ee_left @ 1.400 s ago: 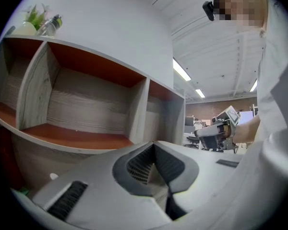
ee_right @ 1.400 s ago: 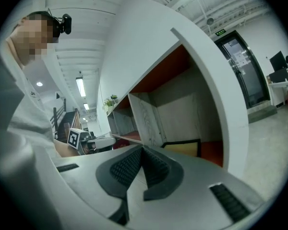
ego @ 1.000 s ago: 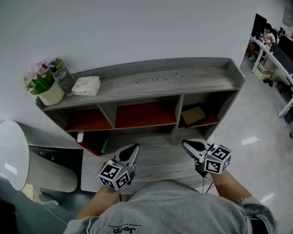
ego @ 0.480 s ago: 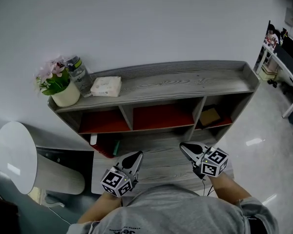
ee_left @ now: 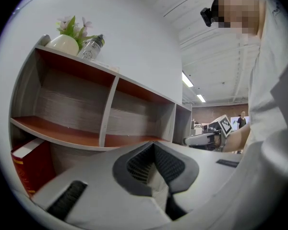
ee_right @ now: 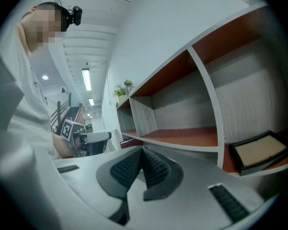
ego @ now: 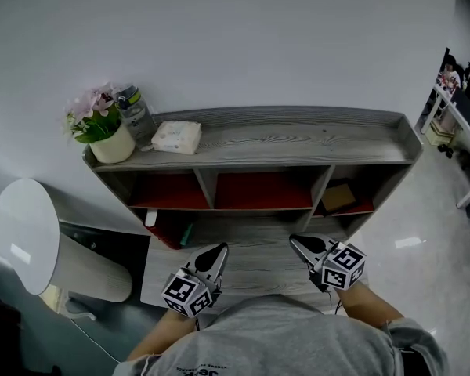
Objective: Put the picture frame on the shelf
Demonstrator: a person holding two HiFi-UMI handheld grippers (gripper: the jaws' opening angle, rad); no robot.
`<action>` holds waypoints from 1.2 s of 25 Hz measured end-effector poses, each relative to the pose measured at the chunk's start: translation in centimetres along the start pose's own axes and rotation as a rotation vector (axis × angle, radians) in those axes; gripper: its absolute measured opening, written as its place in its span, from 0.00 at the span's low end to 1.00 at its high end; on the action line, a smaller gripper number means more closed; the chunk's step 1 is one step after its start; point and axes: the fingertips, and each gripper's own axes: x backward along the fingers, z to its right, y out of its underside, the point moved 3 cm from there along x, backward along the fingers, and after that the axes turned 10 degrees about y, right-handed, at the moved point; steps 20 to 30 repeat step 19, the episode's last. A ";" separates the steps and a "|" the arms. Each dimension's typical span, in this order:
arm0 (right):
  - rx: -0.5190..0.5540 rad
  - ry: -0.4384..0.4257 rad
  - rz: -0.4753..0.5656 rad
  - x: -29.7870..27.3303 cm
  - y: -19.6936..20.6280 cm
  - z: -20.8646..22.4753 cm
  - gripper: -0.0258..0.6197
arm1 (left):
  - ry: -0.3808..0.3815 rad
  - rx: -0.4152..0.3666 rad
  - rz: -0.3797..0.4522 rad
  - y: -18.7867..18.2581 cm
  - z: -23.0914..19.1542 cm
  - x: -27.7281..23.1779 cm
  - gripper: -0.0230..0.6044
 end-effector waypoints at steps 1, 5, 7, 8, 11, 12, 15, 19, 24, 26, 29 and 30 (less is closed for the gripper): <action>-0.001 0.000 -0.003 0.0 0.0 0.0 0.06 | 0.000 0.000 -0.002 0.1 0.0 0.1 0.09; 0.012 0.003 -0.007 0.2 -0.1 -0.2 0.06 | 0.000 0.009 0.002 0.3 0.0 0.3 0.09; 0.013 0.009 -0.010 0.4 0.0 -0.2 0.06 | 0.004 0.012 0.004 0.3 0.0 0.4 0.09; 0.014 0.011 -0.011 0.5 0.1 -0.2 0.06 | 0.005 0.012 0.004 0.4 0.0 0.4 0.09; 0.017 0.012 -0.013 0.7 0.1 -0.3 0.06 | 0.006 0.011 0.004 0.3 0.0 0.5 0.09; 0.018 0.012 -0.014 0.7 0.1 -0.4 0.06 | 0.006 0.011 0.003 0.3 0.0 0.6 0.09; 0.019 0.014 -0.011 0.9 0.0 -0.5 0.06 | 0.009 0.011 -0.002 0.3 0.2 0.9 0.09; 0.023 0.016 -0.004 1.2 -0.2 -0.6 0.06 | 0.007 0.006 -0.012 0.4 0.3 1.2 0.09; 0.023 0.016 -0.004 1.2 -0.2 -0.6 0.06 | 0.007 0.006 -0.012 0.4 0.3 1.2 0.09; 0.023 0.016 -0.004 1.2 -0.2 -0.6 0.06 | 0.007 0.006 -0.012 0.4 0.3 1.2 0.09; 0.023 0.016 -0.004 1.2 -0.2 -0.6 0.06 | 0.007 0.006 -0.012 0.4 0.3 1.2 0.09; 0.023 0.016 -0.004 1.2 -0.2 -0.6 0.06 | 0.007 0.006 -0.012 0.4 0.3 1.2 0.09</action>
